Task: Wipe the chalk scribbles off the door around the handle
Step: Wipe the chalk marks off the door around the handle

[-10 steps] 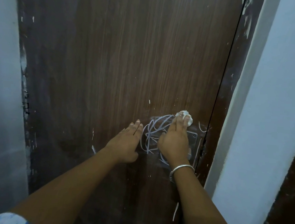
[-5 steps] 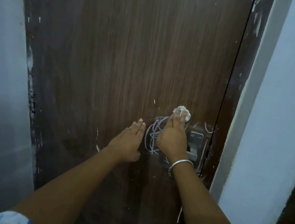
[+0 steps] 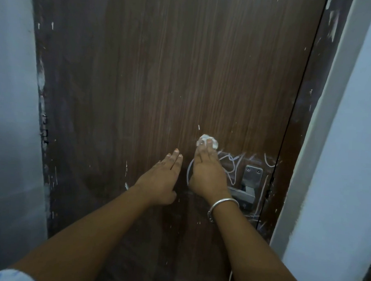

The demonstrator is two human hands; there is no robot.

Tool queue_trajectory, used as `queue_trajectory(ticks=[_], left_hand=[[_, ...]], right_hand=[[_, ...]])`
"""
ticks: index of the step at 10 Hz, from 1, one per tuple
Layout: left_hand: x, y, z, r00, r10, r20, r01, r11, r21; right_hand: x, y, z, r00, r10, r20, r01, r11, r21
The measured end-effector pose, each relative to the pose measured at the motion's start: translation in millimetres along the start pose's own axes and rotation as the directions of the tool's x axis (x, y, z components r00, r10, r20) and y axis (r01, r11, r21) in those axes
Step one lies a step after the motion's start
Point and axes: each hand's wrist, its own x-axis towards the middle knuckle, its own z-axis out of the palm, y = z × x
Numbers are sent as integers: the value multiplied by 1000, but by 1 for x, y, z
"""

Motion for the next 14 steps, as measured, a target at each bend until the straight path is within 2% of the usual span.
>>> queue_trajectory(ticks=[1,2,3,4,5,6,7,8,9,10,11,12,13,14], left_hand=[[1,0,1,1000,1,-15,-1,1000,-9],[0,0,1,1000,1,-17,-1,1000,-9],[-1,-2,1,1000,-1,-12,1,1000,-5],[-2,-4,1,1000,-5,-11,5,1000,3],[-1,-3,1,1000,-7,-5,7,1000,-2],[1,1,2,1000,-3,3,3,1000,-11],[1,5,1,1000,6,2,-6,1000,-14],[-1,3,1,1000,10,-4,-10,1000,-2],[-2,0,0,1000,-2,8,2,1000,0],[-2,2,1,1000,-5,16,5,1000,1],[-3,6,1,1000,7,8,-7,1000,-1],[-4,5,1,1000,29,-12,-29,1000,11],[-4,1,0,1000,20,-8,-20,1000,4],[-5,1,1,1000,2,6,-2,1000,2]], right_hand=[[0,-4,3,981,-176,75,179,983,-39],[-1,-6,3,987,-156,23,157,987,-32],[-3,-2,2,998,-28,-59,27,999,-26],[-3,-2,1,998,33,-57,-35,999,-38],[1,-5,1,1000,-27,15,27,998,-50],[2,-5,1,981,-166,99,169,985,-28],[1,-2,-1,981,-186,59,190,980,-65],[-5,2,-1,996,-19,-85,14,999,-50],[-5,-2,0,998,47,-51,-48,998,-32],[3,-6,0,990,-101,98,101,995,-1],[1,1,-2,982,-168,86,177,977,-117],[-14,14,-4,995,45,-89,-55,992,-111],[-26,19,-2,982,165,-91,-171,983,-61],[-25,18,-1,990,141,-2,-141,989,-44]])
